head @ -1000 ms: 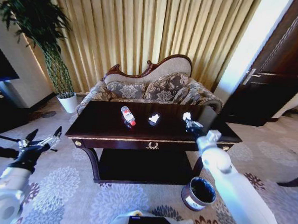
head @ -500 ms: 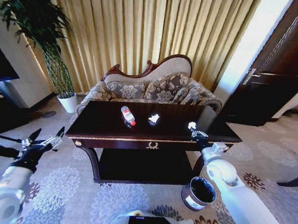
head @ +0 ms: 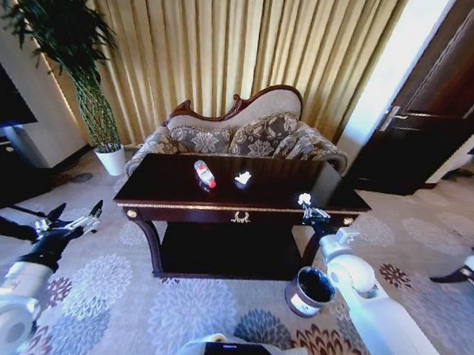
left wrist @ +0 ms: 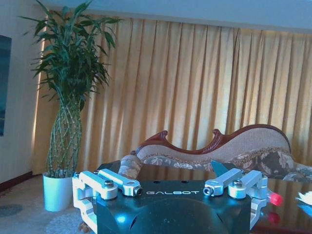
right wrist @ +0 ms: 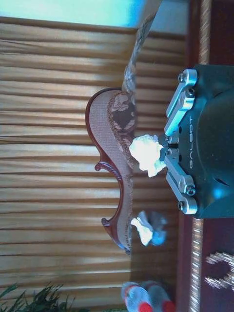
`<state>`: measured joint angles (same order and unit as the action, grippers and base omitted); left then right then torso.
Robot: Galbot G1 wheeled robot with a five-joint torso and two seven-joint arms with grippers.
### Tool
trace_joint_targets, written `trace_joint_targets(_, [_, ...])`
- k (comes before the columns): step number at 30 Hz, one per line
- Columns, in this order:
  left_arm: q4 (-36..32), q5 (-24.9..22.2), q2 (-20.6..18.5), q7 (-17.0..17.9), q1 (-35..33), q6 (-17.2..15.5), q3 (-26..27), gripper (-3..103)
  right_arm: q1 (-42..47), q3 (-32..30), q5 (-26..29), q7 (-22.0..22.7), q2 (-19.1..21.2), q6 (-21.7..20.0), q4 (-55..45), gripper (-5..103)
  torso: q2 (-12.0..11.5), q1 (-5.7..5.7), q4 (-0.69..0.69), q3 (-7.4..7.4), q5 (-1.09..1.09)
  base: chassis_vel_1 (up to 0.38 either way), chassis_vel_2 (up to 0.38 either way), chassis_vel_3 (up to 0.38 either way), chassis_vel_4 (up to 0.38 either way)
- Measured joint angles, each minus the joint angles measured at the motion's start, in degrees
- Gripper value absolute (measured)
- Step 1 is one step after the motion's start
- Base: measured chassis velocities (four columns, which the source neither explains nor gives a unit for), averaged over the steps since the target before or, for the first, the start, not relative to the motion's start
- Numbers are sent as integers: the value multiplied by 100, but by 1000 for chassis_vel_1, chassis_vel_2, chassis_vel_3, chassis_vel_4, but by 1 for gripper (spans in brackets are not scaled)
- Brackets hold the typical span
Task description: Move to the front of the table and place the trash on the table into the trash bin.
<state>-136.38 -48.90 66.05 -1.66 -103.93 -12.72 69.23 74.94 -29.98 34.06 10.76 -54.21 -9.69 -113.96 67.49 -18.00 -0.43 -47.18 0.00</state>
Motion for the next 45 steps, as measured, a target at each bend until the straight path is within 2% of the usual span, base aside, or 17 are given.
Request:
trace_joint_targets(9, [-84,0,96,-7,-3,3,-29,100,-128,137,-80,4,-10,-40,724,1,5,6,2,4,-1,150,-168,-164,164])
trace_joint_targets(13, [-112,-7,123,-10,5,4,-30,100,-432,259,-83,9,-10,-81,1795,0,-3,-3,-1,-3,1,3,-6,-13,1])
trace_joint_targets(20, [-125,-5,153,-38,-3,4,-38,100,-913,406,-57,13,-12,-245,3075,0,-4,-6,-1,-3,2,-23,36,23,-23])
trace_joint_targets(23, [-133,-5,154,-66,-3,4,-43,100,-1225,517,-232,11,10,-351,3798,0,1,2,0,1,0,0,0,0,0])
trace_joint_targets(28, [-152,3,175,-72,14,4,-61,100,-1596,617,-462,9,1,-473,4445,0,2,3,-3,1,-1,0,0,0,0])
trace_joint_targets(31, [-202,21,270,-83,-22,7,-68,100,-2134,629,-866,107,-220,-497,5463,0,0,0,1,0,0,0,0,0,0])
trace_joint_targets(34, [-229,25,307,-91,-61,16,-64,100,-2312,626,-904,153,-334,-497,5814,0,0,-1,0,-1,4,0,0,0,0])
trace_joint_targets(36, [-270,26,343,-105,-110,29,-42,100,-2555,599,-948,246,-498,-465,6243,0,0,0,1,0,-1,0,0,0,0])
trace_joint_targets(45, [-336,27,364,-110,-107,34,-60,100,-2760,552,-1261,284,-744,-305,6686,-2,0,0,0,-1,0,0,0,0,0])
